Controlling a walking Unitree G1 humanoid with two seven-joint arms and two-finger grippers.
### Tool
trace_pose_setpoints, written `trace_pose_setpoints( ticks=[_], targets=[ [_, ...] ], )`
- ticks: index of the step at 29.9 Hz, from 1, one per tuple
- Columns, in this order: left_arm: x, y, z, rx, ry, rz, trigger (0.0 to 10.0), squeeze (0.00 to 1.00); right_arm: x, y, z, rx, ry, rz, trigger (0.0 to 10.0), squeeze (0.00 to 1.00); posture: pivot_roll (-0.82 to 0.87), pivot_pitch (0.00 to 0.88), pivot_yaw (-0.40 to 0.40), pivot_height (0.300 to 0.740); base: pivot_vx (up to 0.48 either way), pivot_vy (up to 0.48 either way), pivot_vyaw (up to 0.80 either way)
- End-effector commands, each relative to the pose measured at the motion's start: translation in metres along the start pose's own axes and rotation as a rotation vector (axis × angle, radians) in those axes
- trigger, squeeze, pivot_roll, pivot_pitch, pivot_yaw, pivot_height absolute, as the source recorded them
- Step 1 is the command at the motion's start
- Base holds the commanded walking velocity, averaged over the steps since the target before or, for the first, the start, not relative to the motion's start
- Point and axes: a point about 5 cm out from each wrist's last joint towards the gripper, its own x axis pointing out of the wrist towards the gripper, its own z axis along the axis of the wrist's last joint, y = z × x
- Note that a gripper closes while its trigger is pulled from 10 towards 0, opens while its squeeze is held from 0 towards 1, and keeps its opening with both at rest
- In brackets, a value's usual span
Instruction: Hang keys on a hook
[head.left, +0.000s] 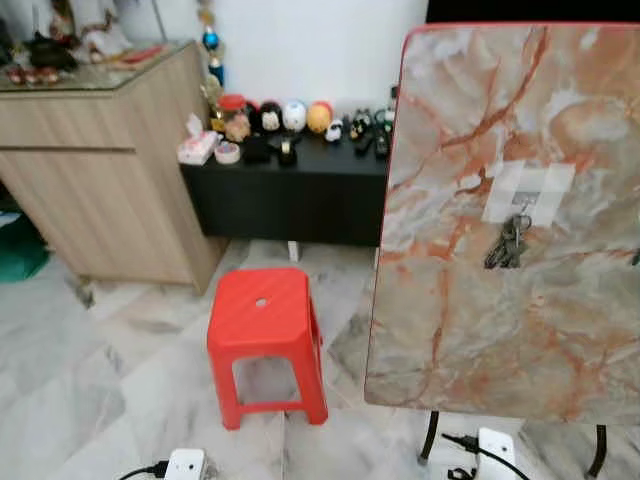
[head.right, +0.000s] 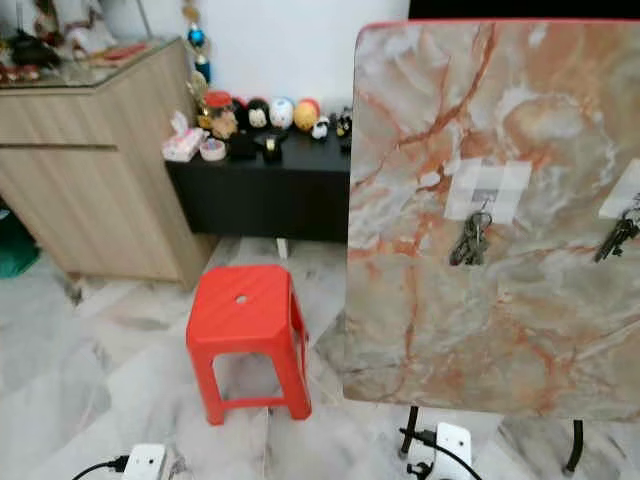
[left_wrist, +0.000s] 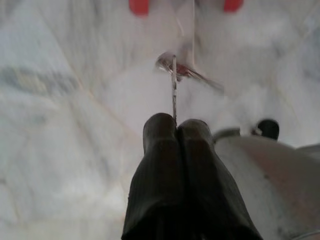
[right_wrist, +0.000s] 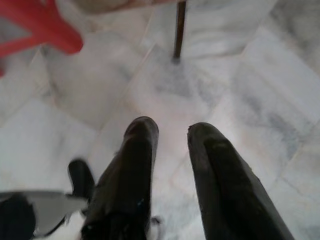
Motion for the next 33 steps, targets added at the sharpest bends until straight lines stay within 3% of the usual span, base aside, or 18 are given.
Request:
trace_pose_setpoints(
  ticks=[1, 33],
  targets=[
    [0.0008, -0.0021, 0.0015, 0.008, 0.004, -0.005, 10.0, 0.00, -0.0001, -0.0024, 0.0012, 0.001, -0.001, -0.007, 10.0, 0.00, 0.02, 0.000, -0.005, 0.740, 0.000, -0.292, 0.00],
    [-0.0005, -0.0060, -0.0064, 0.010, 0.026, -0.020, 10.0, 0.00, -0.0003, -0.0043, 0.0009, -0.015, 0.002, -0.013, 10.0, 0.00, 0.02, 0.000, -0.014, 0.740, 0.000, -0.315, 0.00]
  ],
)
